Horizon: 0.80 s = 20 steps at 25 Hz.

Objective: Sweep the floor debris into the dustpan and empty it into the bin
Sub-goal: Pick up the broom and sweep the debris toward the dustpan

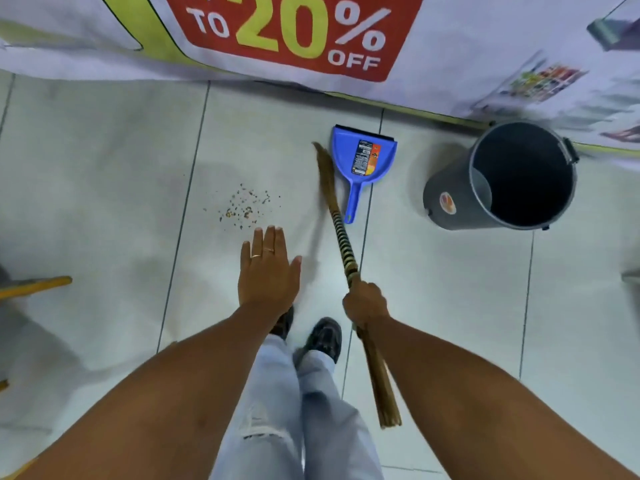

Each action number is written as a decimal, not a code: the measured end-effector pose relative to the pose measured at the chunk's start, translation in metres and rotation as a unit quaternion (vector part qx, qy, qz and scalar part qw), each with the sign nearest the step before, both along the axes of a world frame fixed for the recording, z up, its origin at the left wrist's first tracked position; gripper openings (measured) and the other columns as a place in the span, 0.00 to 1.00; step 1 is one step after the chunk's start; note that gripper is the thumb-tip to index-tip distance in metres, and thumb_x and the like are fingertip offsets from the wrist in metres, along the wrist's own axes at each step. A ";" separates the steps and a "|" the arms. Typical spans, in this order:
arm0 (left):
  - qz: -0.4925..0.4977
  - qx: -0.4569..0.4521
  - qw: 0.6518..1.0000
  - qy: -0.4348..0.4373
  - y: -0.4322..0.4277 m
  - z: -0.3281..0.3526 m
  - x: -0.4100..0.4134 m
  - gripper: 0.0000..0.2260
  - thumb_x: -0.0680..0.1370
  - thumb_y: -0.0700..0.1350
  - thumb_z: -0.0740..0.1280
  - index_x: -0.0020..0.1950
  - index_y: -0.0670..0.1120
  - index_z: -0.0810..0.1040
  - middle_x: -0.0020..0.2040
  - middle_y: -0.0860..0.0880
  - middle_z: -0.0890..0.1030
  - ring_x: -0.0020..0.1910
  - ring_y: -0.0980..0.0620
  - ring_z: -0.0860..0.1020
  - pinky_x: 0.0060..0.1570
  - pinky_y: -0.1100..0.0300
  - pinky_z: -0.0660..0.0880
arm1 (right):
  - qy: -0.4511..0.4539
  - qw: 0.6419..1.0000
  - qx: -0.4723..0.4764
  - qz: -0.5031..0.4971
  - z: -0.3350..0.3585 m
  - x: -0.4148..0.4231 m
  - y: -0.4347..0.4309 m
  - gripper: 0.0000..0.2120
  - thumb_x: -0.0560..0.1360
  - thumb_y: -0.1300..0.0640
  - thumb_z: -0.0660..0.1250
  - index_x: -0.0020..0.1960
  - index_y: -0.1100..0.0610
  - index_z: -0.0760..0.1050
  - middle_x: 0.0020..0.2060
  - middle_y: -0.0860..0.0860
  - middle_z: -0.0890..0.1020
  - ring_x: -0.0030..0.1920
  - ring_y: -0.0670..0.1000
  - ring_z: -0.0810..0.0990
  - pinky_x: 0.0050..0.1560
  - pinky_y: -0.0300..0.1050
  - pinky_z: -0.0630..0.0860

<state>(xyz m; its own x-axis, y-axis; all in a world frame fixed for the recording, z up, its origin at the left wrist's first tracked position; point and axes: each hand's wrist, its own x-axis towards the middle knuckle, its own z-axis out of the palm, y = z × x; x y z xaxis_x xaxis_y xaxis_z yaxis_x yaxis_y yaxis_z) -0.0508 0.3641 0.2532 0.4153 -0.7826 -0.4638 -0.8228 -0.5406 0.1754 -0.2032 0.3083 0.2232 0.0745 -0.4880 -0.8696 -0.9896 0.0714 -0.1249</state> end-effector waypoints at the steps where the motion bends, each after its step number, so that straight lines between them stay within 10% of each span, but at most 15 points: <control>1: 0.005 0.001 1.000 -0.004 0.009 -0.002 0.002 0.28 0.81 0.53 0.53 0.75 0.39 0.53 0.76 0.40 0.59 0.77 0.42 0.53 0.75 0.47 0.50 | 0.001 1.000 0.010 0.007 -0.004 0.003 0.013 0.23 0.78 0.60 0.54 0.72 0.59 0.60 0.64 0.62 0.72 0.63 0.63 0.73 0.63 0.53 0.72; 20: 0.003 0.001 1.000 -0.017 0.127 0.013 0.132 0.27 0.80 0.51 0.54 0.75 0.38 0.54 0.76 0.39 0.60 0.76 0.41 0.54 0.75 0.46 0.52 | -0.067 0.993 -0.092 -0.036 0.014 0.102 0.174 0.24 0.80 0.57 0.52 0.75 0.50 0.55 0.57 0.63 0.75 0.53 0.64 0.77 0.51 0.53 0.75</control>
<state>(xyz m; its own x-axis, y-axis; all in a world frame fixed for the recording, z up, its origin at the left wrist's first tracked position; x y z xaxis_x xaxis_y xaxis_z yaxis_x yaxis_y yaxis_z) 0.0815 0.4912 0.2658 0.4356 -0.7789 -0.4513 -0.8253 -0.5457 0.1452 -0.1010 0.4824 0.2371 0.1424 -0.6461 -0.7499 -0.9565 0.1050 -0.2720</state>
